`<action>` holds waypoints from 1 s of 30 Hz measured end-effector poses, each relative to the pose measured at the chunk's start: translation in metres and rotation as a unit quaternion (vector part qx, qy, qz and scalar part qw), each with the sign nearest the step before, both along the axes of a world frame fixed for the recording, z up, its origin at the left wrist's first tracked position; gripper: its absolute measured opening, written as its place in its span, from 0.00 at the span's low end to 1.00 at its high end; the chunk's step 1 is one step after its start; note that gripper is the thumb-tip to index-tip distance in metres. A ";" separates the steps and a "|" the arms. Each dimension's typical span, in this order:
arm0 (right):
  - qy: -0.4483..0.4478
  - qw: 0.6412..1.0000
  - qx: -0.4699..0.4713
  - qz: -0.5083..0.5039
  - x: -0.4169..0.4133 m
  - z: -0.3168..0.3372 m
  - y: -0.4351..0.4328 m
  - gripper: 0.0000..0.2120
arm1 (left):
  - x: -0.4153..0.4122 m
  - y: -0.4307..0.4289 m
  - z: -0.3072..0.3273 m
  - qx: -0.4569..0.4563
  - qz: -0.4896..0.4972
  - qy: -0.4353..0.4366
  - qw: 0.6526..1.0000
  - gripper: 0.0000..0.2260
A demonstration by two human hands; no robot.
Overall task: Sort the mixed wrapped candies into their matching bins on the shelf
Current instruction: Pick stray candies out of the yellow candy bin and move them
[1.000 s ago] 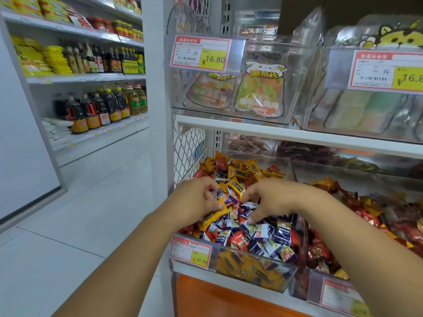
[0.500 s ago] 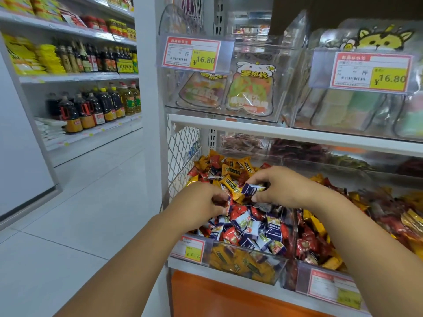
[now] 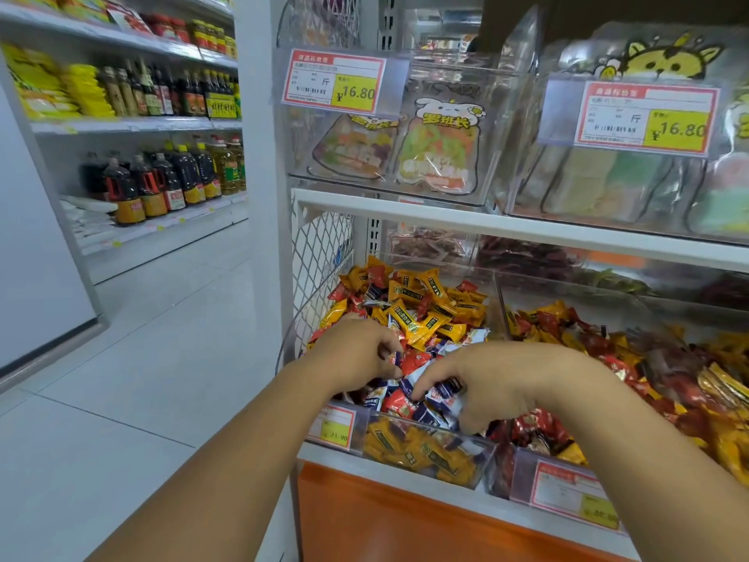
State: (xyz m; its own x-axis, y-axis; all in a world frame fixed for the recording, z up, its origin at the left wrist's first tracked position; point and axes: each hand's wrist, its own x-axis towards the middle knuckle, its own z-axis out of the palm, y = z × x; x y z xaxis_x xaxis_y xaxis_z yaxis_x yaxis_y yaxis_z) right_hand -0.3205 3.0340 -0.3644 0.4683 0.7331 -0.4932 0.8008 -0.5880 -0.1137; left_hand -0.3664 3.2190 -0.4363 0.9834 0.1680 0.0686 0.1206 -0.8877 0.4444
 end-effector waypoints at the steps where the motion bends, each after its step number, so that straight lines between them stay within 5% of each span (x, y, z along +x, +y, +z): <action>1: -0.007 1.000 -0.010 0.009 -0.001 -0.003 0.002 0.27 | -0.002 0.003 0.001 -0.041 0.003 -0.015 0.999 0.12; 7: -0.041 0.998 0.051 0.022 0.006 -0.025 0.010 0.13 | -0.024 0.012 0.026 -0.115 -0.020 -0.080 0.990 0.09; 18: 0.073 0.939 0.314 -0.121 0.027 -0.013 -0.003 0.10 | -0.041 -0.004 0.048 -0.179 -0.108 0.027 0.978 0.02; 23: 0.041 0.936 0.334 -0.107 0.033 -0.012 -0.007 0.10 | -0.035 -0.017 0.037 -0.133 -0.150 0.094 0.975 0.10; 30: 0.011 0.922 0.375 -0.097 0.025 -0.009 -0.015 0.14 | -0.022 -0.032 0.030 -0.058 -0.147 0.117 0.981 0.05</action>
